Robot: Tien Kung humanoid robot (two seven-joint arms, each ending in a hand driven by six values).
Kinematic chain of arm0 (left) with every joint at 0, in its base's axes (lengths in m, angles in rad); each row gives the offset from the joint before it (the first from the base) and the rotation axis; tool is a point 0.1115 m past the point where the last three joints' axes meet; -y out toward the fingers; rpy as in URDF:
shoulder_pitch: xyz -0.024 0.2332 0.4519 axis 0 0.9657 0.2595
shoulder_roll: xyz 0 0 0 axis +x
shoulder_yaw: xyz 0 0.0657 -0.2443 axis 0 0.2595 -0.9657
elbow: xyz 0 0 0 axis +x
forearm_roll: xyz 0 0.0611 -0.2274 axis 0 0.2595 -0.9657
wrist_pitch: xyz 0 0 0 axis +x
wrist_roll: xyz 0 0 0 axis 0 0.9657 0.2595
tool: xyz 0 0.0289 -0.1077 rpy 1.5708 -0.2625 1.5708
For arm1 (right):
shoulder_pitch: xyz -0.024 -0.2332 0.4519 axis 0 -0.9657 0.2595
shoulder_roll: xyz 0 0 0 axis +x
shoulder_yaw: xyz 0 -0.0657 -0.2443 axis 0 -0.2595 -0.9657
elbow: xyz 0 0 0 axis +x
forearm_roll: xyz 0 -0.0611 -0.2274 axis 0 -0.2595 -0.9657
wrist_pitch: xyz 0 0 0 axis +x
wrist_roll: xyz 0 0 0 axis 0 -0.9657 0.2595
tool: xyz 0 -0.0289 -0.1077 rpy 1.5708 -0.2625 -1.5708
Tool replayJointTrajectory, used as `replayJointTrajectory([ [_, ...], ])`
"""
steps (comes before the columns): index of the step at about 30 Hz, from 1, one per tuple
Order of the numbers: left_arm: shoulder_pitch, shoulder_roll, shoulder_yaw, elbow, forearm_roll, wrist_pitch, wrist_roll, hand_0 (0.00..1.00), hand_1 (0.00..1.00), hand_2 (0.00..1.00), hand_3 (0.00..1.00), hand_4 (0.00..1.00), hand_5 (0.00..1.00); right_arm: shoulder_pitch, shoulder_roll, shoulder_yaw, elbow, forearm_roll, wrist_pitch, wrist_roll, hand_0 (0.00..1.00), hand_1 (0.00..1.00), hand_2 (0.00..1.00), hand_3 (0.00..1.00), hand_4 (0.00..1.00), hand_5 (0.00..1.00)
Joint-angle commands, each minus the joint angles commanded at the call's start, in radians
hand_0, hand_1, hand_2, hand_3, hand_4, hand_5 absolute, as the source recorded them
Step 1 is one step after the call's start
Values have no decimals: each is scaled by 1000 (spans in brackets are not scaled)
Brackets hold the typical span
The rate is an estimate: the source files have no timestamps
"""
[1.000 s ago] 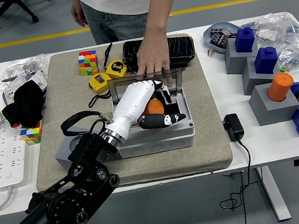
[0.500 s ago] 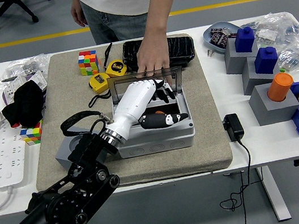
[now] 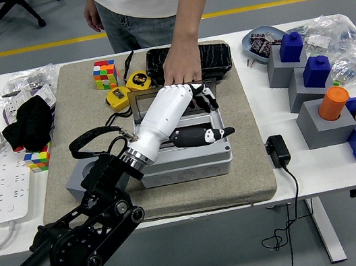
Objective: Fetch the battery,place it into the box,close the lid of the box
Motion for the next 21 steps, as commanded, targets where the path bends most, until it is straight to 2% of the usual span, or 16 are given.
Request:
replayJointTrajectory([
  [5,-22,7,-12,-46,10,13,0,330,399,385,428,998,470,1,0,-1,0,0,0,-1,735,672,696,750,998,998],
  [8,-40,9,-24,-48,28,14,7,330,399,385,428,998,470,1,0,1,0,-3,-1,-1,735,672,696,750,998,998],
  [9,-47,9,-28,-44,36,12,12,453,568,526,520,998,494,1,0,1,0,-3,-1,-1,734,671,695,750,998,998],
  [14,-80,9,-53,-8,82,-38,49,453,568,526,520,998,494,1,1,3,0,-6,-1,-2,734,671,695,750,998,998],
  [15,-85,10,-57,-2,84,-45,49,776,837,781,733,998,591,2,1,3,0,-6,-1,-2,735,671,696,749,998,998],
  [20,-92,13,-69,6,99,-82,68,776,837,781,733,998,591,2,0,3,0,-7,-1,-3,735,671,696,749,998,998],
  [21,-92,12,-71,5,107,-93,80,998,998,998,943,998,762,2,0,3,0,-7,-1,-3,735,672,695,749,998,998],
])
